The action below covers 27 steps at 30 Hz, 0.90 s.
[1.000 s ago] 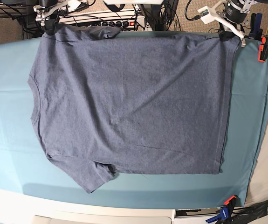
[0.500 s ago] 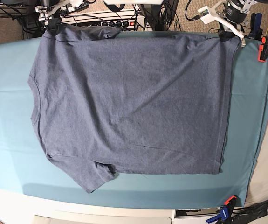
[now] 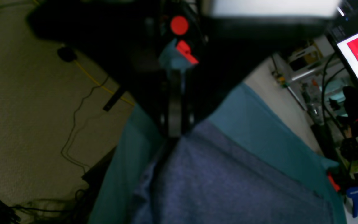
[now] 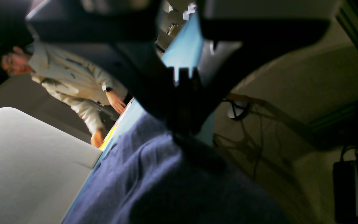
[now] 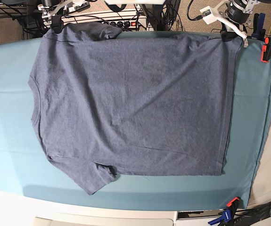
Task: Fold the T-shirt properly
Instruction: 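Hold the shoulder edge raised with both grippers, shaking the shirt flat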
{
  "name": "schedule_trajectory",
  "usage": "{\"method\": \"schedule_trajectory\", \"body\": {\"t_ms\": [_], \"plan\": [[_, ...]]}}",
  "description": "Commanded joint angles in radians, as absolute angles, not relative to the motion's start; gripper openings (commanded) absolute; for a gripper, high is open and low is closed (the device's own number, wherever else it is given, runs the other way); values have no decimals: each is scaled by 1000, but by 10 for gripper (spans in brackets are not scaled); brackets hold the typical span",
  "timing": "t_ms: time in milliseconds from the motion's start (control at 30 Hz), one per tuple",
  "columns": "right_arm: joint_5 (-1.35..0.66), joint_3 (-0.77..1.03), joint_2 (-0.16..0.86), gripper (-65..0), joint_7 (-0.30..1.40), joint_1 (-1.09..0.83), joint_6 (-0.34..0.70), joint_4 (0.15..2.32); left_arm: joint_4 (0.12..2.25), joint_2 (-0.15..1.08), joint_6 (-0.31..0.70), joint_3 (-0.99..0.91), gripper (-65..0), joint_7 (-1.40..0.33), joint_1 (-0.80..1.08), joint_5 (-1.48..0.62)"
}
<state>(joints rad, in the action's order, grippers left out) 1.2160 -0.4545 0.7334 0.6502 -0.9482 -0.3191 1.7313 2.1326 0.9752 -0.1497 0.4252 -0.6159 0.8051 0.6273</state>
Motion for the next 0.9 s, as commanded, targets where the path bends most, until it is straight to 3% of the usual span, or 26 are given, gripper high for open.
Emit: {"method": "schedule_trajectory", "body": {"t_ms": [0, 433, 867], "plan": [[1230, -453, 745, -650, 651, -958, -348, 1742, 2148, 989, -165, 422, -650, -609, 812, 640], [1231, -453, 745, -650, 677, -1048, -369, 1892, 2148, 989, -165, 422, -650, -622, 812, 655], [1232, -450, 745, -650, 720, -1112, -367, 1897, 2148, 993, -165, 422, -650, -651, 815, 655]]}}
